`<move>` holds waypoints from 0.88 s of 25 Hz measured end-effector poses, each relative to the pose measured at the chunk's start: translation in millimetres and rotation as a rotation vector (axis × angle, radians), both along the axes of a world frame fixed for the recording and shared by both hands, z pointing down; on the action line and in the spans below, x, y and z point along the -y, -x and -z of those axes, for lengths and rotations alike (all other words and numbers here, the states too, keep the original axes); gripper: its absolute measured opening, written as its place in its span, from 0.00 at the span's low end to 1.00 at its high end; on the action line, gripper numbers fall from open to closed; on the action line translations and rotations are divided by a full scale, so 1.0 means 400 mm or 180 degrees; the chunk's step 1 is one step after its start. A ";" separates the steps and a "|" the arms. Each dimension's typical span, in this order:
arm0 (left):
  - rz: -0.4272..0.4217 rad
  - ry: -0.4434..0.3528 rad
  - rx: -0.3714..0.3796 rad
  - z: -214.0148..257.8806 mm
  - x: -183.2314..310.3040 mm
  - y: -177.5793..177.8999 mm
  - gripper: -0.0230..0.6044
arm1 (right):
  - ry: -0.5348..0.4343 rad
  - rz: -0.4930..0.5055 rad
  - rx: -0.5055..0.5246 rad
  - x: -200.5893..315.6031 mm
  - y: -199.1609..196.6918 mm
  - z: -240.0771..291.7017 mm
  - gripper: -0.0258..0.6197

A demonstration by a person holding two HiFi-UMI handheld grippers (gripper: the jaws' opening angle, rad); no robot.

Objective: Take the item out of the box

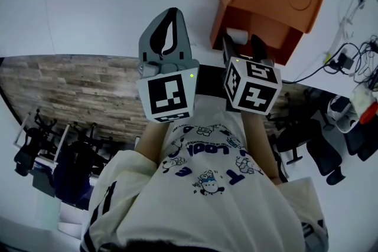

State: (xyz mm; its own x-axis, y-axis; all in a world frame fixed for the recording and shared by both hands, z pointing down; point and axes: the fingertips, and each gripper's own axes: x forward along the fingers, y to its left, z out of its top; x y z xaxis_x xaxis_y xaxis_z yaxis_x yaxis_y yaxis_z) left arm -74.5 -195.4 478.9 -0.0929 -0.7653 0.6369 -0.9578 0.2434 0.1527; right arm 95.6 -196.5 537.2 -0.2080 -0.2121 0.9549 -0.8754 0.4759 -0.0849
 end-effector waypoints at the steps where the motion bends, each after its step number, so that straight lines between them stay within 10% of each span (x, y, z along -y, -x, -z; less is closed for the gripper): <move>1: -0.0004 0.0001 0.0001 0.001 0.000 0.000 0.07 | 0.0002 -0.0008 0.0019 -0.001 0.003 0.002 0.47; 22: 0.0012 0.0013 -0.0008 -0.003 -0.006 0.017 0.07 | 0.0241 0.0041 -0.0317 -0.030 -0.010 -0.062 0.48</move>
State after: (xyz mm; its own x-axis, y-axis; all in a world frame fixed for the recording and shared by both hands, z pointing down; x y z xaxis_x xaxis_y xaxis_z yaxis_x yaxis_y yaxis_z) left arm -81.2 -192.9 480.2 -0.0941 -0.7623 0.6403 -0.9566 0.2475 0.1540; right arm 99.5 -184.7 562.0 -0.1135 -0.1367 0.9841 -0.8751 0.4828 -0.0338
